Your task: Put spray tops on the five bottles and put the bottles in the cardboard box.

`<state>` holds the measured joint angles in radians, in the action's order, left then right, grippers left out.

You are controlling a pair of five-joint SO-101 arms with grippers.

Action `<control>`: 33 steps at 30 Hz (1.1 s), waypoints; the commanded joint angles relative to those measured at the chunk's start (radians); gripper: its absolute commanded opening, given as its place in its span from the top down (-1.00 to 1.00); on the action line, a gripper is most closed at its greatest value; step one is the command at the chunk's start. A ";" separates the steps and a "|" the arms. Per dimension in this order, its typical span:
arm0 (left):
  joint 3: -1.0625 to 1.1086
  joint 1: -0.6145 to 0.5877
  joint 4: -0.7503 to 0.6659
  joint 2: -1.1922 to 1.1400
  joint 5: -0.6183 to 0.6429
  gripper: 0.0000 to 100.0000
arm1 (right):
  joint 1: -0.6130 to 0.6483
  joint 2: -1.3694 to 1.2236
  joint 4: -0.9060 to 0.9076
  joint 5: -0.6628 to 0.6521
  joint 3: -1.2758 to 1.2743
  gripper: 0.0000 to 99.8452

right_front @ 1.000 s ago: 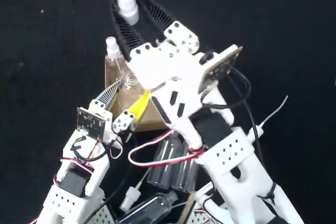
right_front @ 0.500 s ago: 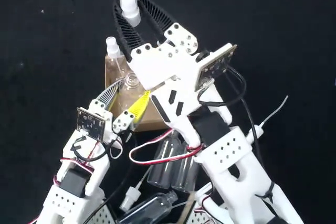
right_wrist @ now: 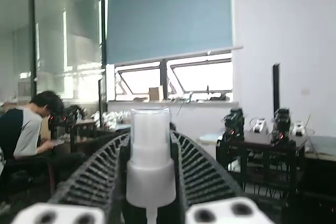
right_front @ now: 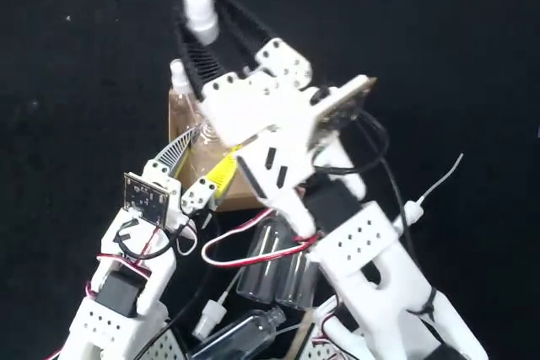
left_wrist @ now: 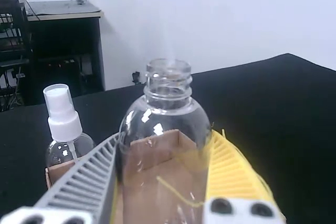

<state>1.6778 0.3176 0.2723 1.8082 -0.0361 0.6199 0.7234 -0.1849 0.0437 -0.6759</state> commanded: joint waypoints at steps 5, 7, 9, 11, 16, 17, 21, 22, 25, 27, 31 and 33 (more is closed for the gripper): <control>0.022 0.007 -0.025 0.020 -0.005 0.94 | 0.021 -0.021 -0.025 0.008 -0.036 0.98; 0.022 0.007 -0.025 0.020 -0.006 0.94 | 0.023 0.028 -0.023 0.008 -0.084 0.98; 0.022 0.007 -0.025 0.020 -0.006 0.94 | 0.023 0.101 -0.023 0.008 -0.157 0.98; 0.022 0.007 -0.025 0.020 -0.006 0.94 | 0.023 0.188 -0.006 0.003 -0.242 0.98; 0.022 0.007 -0.026 0.020 -0.006 0.94 | 0.023 0.355 0.325 0.008 -0.272 0.97; 0.022 0.007 -0.026 0.020 -0.006 0.94 | 0.023 0.371 0.419 0.008 -0.243 0.97; 0.022 0.005 -0.023 0.020 -0.006 0.94 | 0.057 0.380 0.707 0.002 -0.110 0.89; 0.022 0.005 -0.023 0.020 -0.006 0.94 | 0.074 0.372 0.761 0.002 -0.082 0.81; 0.022 0.005 -0.021 0.020 -0.006 0.94 | 0.137 0.328 0.873 0.000 -0.008 0.58; 0.022 0.005 -0.021 0.020 -0.006 0.94 | 0.147 0.288 0.922 0.000 0.047 0.55; 0.022 0.005 -0.021 0.020 -0.008 0.94 | 0.129 0.255 1.017 0.000 0.188 0.64; 0.022 0.005 -0.020 0.020 -0.008 0.94 | 0.084 0.255 1.088 -0.002 0.271 0.71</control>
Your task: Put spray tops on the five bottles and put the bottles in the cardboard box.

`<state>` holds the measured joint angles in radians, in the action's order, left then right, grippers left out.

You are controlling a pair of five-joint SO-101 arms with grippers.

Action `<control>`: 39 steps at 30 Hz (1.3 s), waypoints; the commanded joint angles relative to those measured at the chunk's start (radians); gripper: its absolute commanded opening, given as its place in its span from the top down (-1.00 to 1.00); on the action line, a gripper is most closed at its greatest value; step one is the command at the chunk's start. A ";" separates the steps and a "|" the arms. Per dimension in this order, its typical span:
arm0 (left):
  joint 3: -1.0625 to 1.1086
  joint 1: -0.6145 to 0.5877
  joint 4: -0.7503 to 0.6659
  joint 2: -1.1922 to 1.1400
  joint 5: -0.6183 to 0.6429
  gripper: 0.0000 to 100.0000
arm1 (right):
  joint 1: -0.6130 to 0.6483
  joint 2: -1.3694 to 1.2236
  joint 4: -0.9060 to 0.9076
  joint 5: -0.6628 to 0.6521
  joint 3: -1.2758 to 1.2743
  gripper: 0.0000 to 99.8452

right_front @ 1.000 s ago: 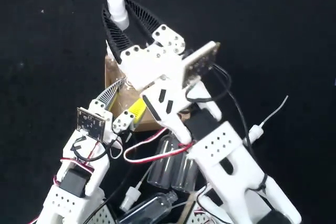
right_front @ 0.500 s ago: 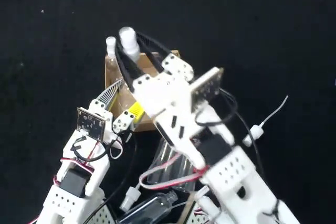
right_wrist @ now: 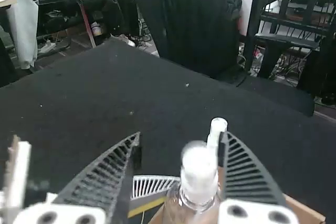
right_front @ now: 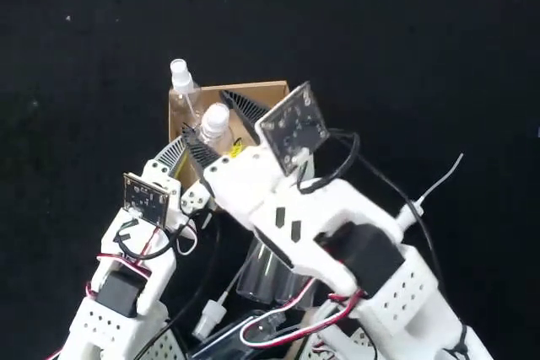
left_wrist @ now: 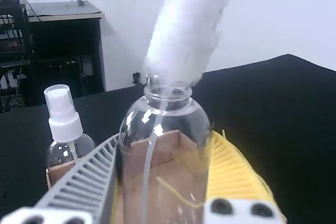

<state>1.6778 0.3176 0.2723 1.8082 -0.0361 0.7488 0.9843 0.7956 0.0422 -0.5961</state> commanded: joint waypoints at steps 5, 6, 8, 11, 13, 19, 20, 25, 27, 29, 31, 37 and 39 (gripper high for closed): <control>0.022 0.005 -0.020 0.020 -0.008 0.94 | -0.147 -0.007 0.215 -0.017 0.271 0.77; 0.022 0.005 -0.020 0.020 -0.008 0.94 | -0.181 -0.005 0.226 -0.048 0.275 0.77; 0.022 0.005 -0.020 0.020 -0.008 0.94 | -0.272 0.004 0.258 -0.109 0.286 0.77; 0.022 0.004 -0.020 0.018 -0.008 0.94 | -0.410 0.002 0.338 -0.146 0.246 0.77; 0.022 0.004 -0.020 0.018 -0.008 0.94 | -0.496 -0.004 0.353 -0.146 0.162 0.77; 0.022 0.004 -0.028 0.018 -0.008 0.94 | -0.690 0.007 0.104 -0.137 -0.243 0.77; 0.022 -0.001 -0.028 0.018 -0.008 0.94 | -0.698 0.016 0.051 -0.135 -0.311 0.77; 0.022 -0.147 -0.041 0.018 -0.008 0.94 | -0.697 0.062 -0.190 -0.061 -0.587 0.77; 0.022 -0.252 -0.098 0.018 -0.005 0.94 | -0.698 0.067 -0.265 -0.060 -0.667 0.77; 0.022 -0.361 -0.184 0.018 0.000 0.94 | -0.697 0.067 -0.321 -0.060 -0.720 0.77; 0.022 -0.458 -0.252 0.018 0.000 0.94 | -0.697 0.067 -0.358 -0.060 -0.748 0.77; 0.027 -0.679 -0.422 -0.098 0.000 0.94 | -0.697 0.067 -0.362 -0.060 -0.757 0.77; 0.030 -0.727 -0.539 -0.196 0.000 0.94 | -0.697 0.067 -0.362 -0.060 -0.757 0.77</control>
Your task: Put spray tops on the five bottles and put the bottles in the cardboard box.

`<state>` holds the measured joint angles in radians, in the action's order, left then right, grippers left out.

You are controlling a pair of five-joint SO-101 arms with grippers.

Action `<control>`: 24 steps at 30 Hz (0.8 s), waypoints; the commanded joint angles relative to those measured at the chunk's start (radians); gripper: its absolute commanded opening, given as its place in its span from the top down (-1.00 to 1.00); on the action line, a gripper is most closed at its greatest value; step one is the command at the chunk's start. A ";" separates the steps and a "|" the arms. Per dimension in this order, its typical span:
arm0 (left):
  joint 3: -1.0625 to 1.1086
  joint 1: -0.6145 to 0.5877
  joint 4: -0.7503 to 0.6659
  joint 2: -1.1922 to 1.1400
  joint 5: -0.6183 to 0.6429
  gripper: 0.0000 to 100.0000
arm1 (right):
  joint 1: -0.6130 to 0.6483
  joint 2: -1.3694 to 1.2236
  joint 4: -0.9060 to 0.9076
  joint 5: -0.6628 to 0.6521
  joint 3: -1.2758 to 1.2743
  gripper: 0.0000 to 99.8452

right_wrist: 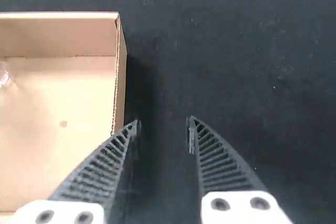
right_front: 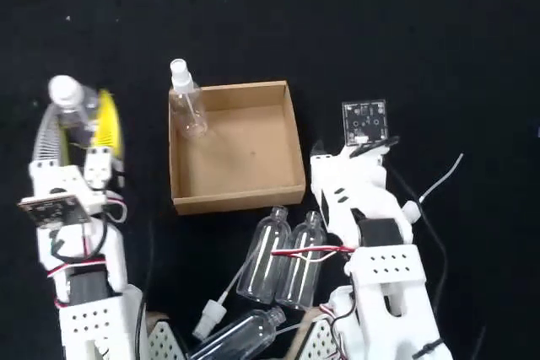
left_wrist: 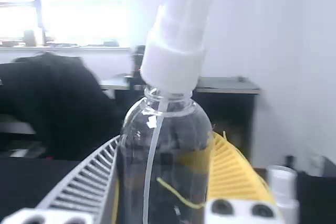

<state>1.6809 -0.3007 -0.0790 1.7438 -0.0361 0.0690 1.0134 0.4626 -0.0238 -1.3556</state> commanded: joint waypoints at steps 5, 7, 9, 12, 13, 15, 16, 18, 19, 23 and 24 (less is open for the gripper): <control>-0.031 -0.188 -0.471 -0.486 -0.008 0.94 | -0.017 0.038 -0.029 0.006 0.001 0.77; -0.084 -0.229 -0.548 -0.649 -0.008 0.94 | -0.017 0.038 -0.029 0.006 0.001 0.77; -0.125 -0.277 -0.615 -0.799 -0.008 0.94 | -0.017 0.038 -0.029 0.006 -0.001 0.77; -0.165 -0.361 -0.726 -0.999 -0.008 0.94 | -0.017 0.038 -0.029 0.006 -0.001 0.77; -0.174 -0.389 -0.769 -1.057 -0.008 0.94 | -0.017 0.038 -0.029 0.005 -0.001 0.77; -0.185 -0.438 -0.861 -1.166 -0.008 0.94 | -0.017 0.038 -0.029 0.005 -0.001 0.77; -0.185 -0.461 -0.910 -1.215 -0.008 0.94 | -0.017 0.038 -0.029 0.005 -0.001 0.77; -0.185 -0.498 -1.010 -1.313 -0.008 0.94 | -0.017 0.038 -0.031 0.006 -0.001 0.77; -0.185 -0.516 -1.049 -1.358 -0.008 0.94 | -0.017 0.038 -0.031 0.006 -0.001 0.77; -0.185 -0.565 -1.149 -1.524 0.000 0.94 | -0.017 0.038 -0.031 0.006 -0.002 0.77; -0.185 -0.573 -1.163 -1.560 0.000 0.94 | -0.017 0.038 -0.035 0.006 -0.008 0.77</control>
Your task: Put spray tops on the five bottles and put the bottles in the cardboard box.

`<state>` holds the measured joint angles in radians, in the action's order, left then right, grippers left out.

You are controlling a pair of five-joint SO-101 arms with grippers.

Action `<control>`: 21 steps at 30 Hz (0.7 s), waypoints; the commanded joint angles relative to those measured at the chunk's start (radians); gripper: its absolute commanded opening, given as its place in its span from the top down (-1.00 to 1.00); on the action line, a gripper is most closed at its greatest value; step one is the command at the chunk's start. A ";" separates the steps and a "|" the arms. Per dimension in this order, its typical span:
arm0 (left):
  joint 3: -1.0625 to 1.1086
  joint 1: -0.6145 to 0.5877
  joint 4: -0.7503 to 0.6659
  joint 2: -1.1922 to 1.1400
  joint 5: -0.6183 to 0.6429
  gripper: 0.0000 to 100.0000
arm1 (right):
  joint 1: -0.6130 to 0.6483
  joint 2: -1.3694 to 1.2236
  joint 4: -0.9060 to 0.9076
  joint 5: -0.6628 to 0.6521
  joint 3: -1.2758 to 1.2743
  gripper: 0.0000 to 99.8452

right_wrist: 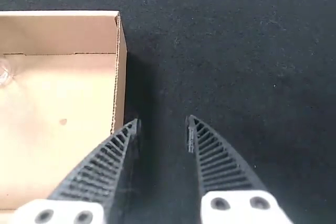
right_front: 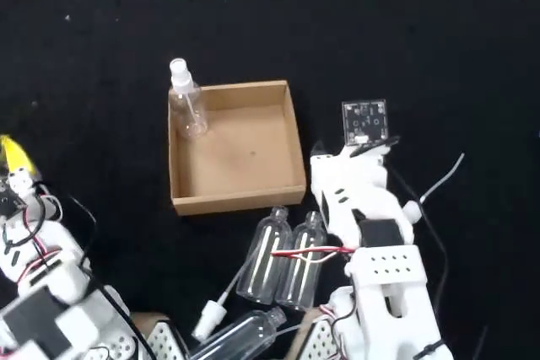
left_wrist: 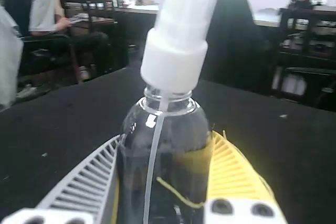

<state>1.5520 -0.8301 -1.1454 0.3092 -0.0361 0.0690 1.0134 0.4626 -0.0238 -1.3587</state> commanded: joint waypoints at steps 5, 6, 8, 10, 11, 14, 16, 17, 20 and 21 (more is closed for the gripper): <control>-0.085 -0.088 -0.176 -0.265 0.000 0.94 | -0.017 0.041 -0.037 0.005 -0.012 0.77; -0.096 -0.096 -0.198 -0.292 0.000 0.94 | -0.017 0.041 -0.037 0.005 -0.012 0.77; -0.105 -0.111 -0.235 -0.334 0.000 0.94 | -0.017 0.041 -0.037 0.005 -0.012 0.77; -0.110 -0.119 -0.272 -0.376 0.000 0.93 | -0.017 0.041 -0.037 0.005 -0.012 0.77; -0.111 -0.124 -0.293 -0.394 0.000 0.93 | -0.017 0.041 -0.037 0.005 -0.012 0.77; -0.111 -0.133 -0.368 -0.457 0.000 0.93 | -0.017 0.041 -0.037 0.005 -0.012 0.77; -0.111 -0.134 -0.419 -0.503 -0.003 0.93 | -0.017 0.041 -0.037 0.005 -0.012 0.77; -0.111 -0.134 -0.443 -0.528 -0.006 0.93 | -0.017 0.042 -0.037 0.005 -0.012 0.77; -0.122 -0.134 -0.516 -0.608 -0.006 0.93 | -0.017 0.042 -0.037 0.005 -0.012 0.77; -0.131 -0.136 -0.532 -0.637 -0.006 0.93 | -0.017 0.042 -0.037 0.005 -0.012 0.77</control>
<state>1.4753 -0.9544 -1.5812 -0.2570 -0.0361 0.0690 1.0134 0.4626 -0.0238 -1.3771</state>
